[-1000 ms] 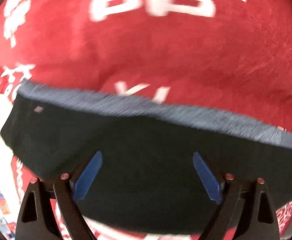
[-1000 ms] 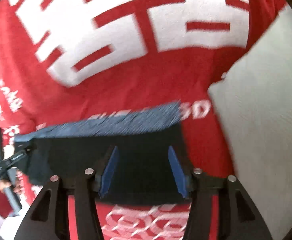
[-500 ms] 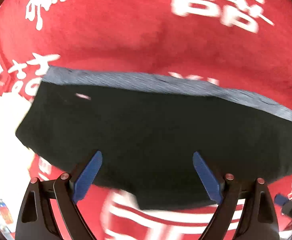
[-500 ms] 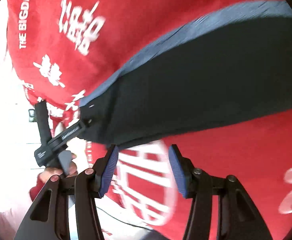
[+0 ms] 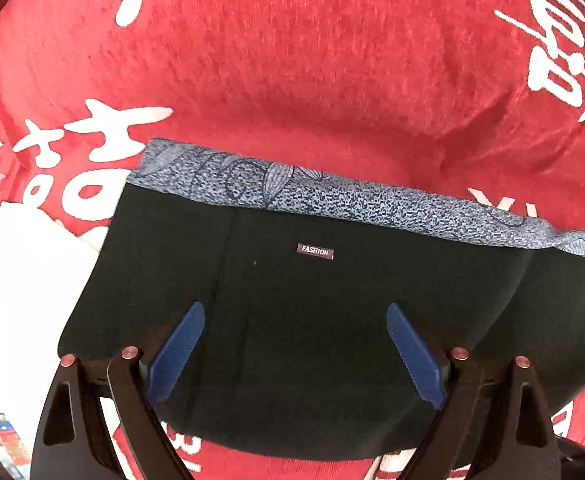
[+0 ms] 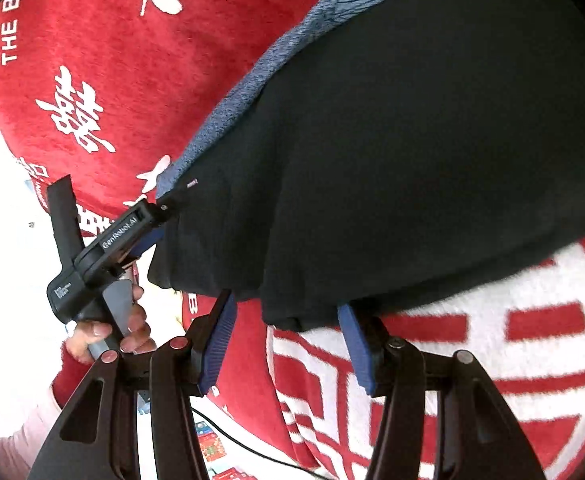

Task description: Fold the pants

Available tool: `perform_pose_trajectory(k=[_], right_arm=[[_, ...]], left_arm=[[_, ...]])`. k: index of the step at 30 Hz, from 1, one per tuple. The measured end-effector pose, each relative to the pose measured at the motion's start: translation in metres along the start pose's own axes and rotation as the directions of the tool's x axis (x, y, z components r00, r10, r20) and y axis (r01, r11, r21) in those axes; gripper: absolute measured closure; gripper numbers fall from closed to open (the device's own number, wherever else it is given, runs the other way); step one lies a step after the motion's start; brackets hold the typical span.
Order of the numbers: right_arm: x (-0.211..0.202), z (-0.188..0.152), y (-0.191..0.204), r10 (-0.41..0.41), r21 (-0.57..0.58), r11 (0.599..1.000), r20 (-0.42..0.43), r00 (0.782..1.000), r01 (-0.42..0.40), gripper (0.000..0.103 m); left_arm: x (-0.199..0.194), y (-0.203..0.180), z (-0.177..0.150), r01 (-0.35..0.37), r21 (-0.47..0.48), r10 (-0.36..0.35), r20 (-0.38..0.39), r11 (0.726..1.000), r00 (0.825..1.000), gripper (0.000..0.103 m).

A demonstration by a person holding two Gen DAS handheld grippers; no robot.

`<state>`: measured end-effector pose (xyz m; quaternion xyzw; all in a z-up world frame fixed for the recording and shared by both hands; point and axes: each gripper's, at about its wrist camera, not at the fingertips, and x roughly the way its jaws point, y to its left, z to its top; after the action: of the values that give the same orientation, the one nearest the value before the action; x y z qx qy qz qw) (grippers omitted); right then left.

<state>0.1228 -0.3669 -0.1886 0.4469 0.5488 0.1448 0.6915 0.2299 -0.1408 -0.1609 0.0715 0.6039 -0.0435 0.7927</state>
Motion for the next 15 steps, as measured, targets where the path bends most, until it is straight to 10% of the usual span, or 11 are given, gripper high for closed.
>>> perform_pose_trajectory(k=[3,4,15], right_arm=[[0.009,0.008,-0.001,0.022,0.040,0.999,0.010,1.000,-0.023,0.064],[0.009,0.014,-0.001,-0.008,0.052,0.999,0.007,1.000,0.008,0.093],[0.009,-0.010,-0.001,-0.107,-0.022,0.994,-0.008,0.994,0.107,0.096]], left_arm=[[0.007,-0.003,0.001,-0.009,0.025,0.009,-0.006,1.000,1.000,0.010],[0.004,-0.006,0.000,-0.017,0.037,0.017,-0.005,0.999,1.000,0.010],[0.014,0.008,-0.024,-0.079,0.177,0.069,0.062,0.981,0.996,0.007]])
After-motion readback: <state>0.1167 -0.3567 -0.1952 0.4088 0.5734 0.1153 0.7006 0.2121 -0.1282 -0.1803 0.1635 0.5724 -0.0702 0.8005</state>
